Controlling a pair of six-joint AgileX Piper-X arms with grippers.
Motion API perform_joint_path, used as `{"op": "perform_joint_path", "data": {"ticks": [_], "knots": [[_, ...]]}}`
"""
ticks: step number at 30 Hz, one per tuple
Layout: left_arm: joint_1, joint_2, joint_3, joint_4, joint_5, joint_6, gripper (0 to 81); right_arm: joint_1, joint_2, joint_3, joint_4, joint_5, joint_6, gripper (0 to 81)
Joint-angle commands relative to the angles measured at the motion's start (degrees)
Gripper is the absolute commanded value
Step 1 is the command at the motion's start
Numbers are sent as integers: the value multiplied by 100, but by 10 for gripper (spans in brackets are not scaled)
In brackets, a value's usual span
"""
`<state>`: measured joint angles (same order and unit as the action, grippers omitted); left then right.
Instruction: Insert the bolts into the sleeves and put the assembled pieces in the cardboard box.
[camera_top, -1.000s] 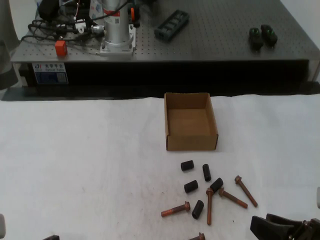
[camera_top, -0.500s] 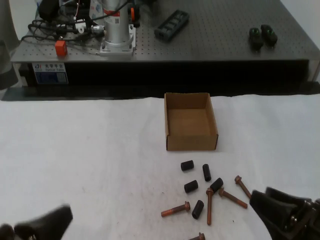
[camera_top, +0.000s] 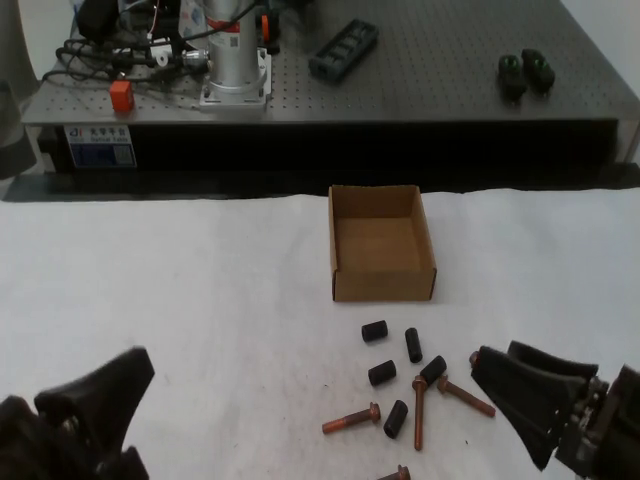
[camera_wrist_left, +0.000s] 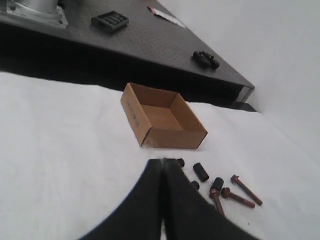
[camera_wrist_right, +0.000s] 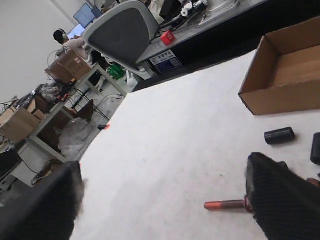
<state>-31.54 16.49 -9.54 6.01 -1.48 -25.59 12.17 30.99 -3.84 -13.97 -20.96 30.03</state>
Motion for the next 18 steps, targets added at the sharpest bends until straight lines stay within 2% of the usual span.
{"op": "perform_joint_path", "data": {"ticks": [1,5,8,10,12,16,18], "knots": [[-13,136,-41,-528,-94,-93,0,-3,8,-32,-348,-66,125,650],[-13,263,-41,-660,-65,-93,0,-3,8,-32,-353,-351,128,645],[-13,394,-41,-660,303,-93,1,-3,52,-32,-410,135,128,645],[-13,565,-41,-601,674,-74,27,-3,193,-97,-388,160,128,645],[-13,782,-41,-601,898,-18,106,-3,429,-237,-330,132,38,645],[-13,1384,-41,-601,1054,-5,312,-3,1110,-609,-317,-205,-323,646],[-13,1670,-41,-601,1184,-5,343,-3,1482,-809,-317,-409,-322,646]]}}
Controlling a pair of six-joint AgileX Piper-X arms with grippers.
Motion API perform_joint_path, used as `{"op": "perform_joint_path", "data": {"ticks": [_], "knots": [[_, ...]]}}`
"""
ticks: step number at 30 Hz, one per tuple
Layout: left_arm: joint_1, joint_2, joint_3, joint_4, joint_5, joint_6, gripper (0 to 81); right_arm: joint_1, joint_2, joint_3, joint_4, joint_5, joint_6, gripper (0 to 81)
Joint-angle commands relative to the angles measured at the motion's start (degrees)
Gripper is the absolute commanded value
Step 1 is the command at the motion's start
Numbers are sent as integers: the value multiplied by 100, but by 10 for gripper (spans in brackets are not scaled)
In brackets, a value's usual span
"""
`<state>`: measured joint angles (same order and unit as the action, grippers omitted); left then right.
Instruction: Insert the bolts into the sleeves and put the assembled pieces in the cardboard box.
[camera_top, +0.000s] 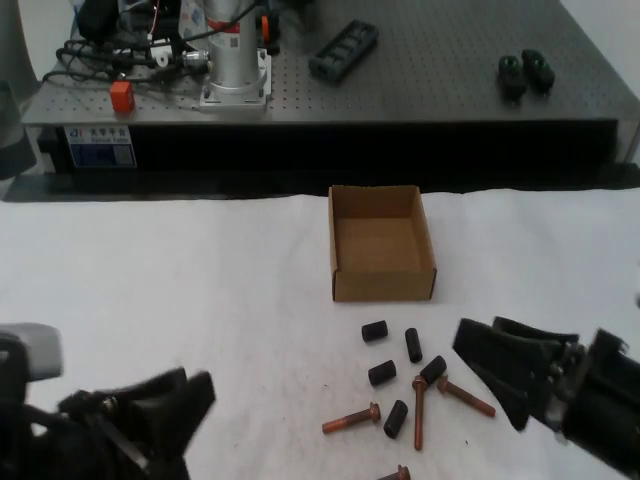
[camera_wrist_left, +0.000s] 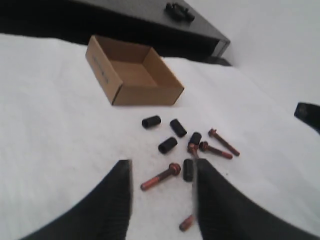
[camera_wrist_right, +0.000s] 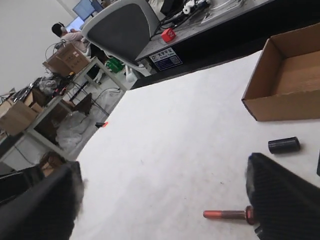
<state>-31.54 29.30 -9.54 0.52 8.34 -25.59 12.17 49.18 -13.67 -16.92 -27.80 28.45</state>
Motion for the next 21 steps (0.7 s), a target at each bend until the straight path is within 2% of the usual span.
{"op": "perform_joint_path", "data": {"ticks": [1,6,12,14,17,19,21], "knots": [[-13,544,-41,-52,289,-17,334,-3,-167,62,-22,118,-121,646],[-13,1177,-195,-20,431,-17,293,-3,309,-284,-248,-720,285,646],[-13,1762,-419,-20,431,-17,293,-3,324,-284,-831,-689,279,646],[-13,1922,-468,-20,431,-17,293,-3,324,-284,-743,-458,248,646],[-13,2107,-520,-20,431,131,293,-3,351,-350,-290,103,-285,645],[-13,2218,-558,-20,436,192,293,-26,408,-570,608,785,-845,628],[-13,2305,-599,-20,456,229,293,-28,587,-981,1757,1483,-1787,585]]}}
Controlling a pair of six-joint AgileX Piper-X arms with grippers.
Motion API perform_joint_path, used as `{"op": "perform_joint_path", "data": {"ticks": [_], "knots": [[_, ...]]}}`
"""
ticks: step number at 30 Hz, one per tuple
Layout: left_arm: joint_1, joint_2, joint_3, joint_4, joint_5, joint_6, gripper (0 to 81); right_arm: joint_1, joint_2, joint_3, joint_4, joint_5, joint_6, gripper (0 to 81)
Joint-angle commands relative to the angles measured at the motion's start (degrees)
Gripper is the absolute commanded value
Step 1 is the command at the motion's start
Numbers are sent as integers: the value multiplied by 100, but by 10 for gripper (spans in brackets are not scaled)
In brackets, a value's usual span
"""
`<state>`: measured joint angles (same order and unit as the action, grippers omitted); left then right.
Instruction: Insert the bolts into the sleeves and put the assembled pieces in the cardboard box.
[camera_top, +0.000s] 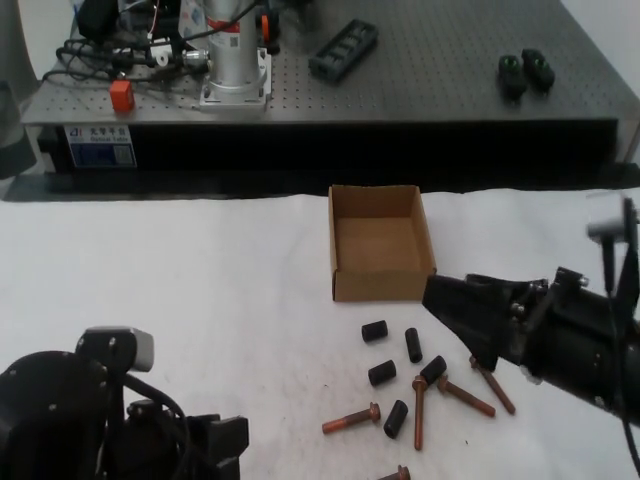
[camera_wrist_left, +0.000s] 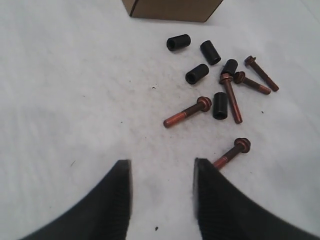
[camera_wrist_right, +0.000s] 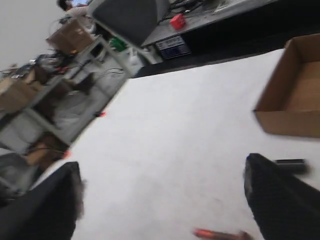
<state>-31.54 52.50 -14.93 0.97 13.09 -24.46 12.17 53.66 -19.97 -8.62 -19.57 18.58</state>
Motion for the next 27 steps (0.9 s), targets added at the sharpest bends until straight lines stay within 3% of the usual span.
{"op": "perform_joint_path", "data": {"ticks": [1,5,12,19,27], "knots": [[-13,26,-89,-65,29,114,293,-28,259,-547,1373,853,-1211,555],[-13,142,-190,-65,86,114,293,-28,1116,-1612,2979,1663,-2303,468],[-13,141,-226,-65,265,114,293,-39,3096,-3168,4708,3058,-3199,466],[-13,141,-226,-65,408,114,293,-144,4607,-4216,5669,3488,-3271,466],[-13,141,-226,-65,428,114,293,-168,5035,-4311,5748,3400,-3117,466]]}}
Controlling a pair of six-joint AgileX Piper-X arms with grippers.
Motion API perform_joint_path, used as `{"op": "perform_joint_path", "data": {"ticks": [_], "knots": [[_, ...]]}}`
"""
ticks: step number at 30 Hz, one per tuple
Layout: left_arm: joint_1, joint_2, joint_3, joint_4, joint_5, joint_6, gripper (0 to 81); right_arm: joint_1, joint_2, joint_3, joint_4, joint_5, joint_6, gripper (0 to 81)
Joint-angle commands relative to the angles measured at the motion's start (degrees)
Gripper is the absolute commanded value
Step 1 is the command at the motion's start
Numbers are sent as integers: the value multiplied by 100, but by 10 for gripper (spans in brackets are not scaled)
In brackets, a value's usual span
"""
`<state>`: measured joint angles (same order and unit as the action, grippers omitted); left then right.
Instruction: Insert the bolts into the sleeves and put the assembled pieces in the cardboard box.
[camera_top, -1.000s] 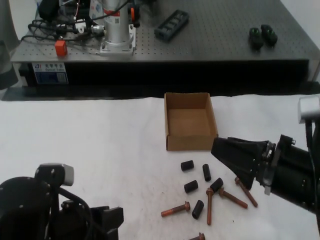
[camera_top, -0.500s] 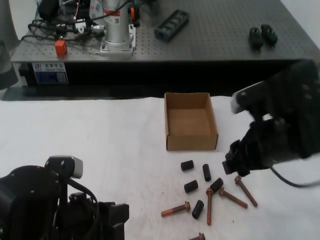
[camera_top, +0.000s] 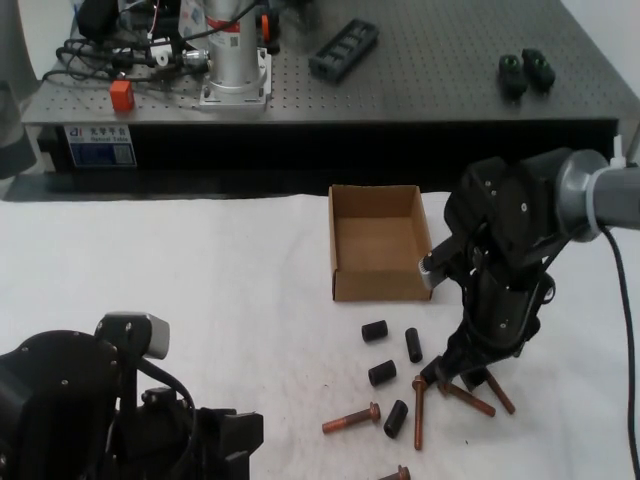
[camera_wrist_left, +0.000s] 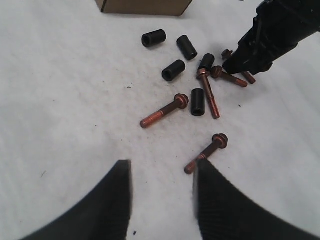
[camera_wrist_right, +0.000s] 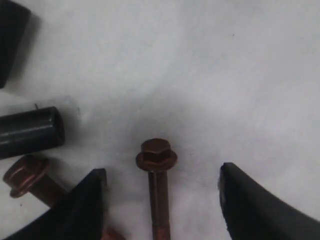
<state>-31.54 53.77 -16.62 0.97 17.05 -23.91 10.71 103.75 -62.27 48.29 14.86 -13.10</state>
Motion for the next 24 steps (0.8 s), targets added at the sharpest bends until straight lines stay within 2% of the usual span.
{"op": "perform_joint_path", "data": {"ticks": [1,6,12,18,20,24], "knots": [[-13,14,-57,-65,31,59,293,-43,47,-81,45,-43,52,466],[-13,14,-57,-65,31,59,293,-175,64,-81,-65,-43,52,455],[-13,14,-57,-65,31,59,293,-392,145,-81,2,-560,52,333],[-13,14,-57,-65,31,59,293,-424,264,-81,-87,-703,33,319],[-13,14,-57,-65,31,59,293,-424,263,-81,-99,-820,35,259],[-13,14,-57,-65,45,59,293,-424,263,-81,-233,-801,35,83]]}}
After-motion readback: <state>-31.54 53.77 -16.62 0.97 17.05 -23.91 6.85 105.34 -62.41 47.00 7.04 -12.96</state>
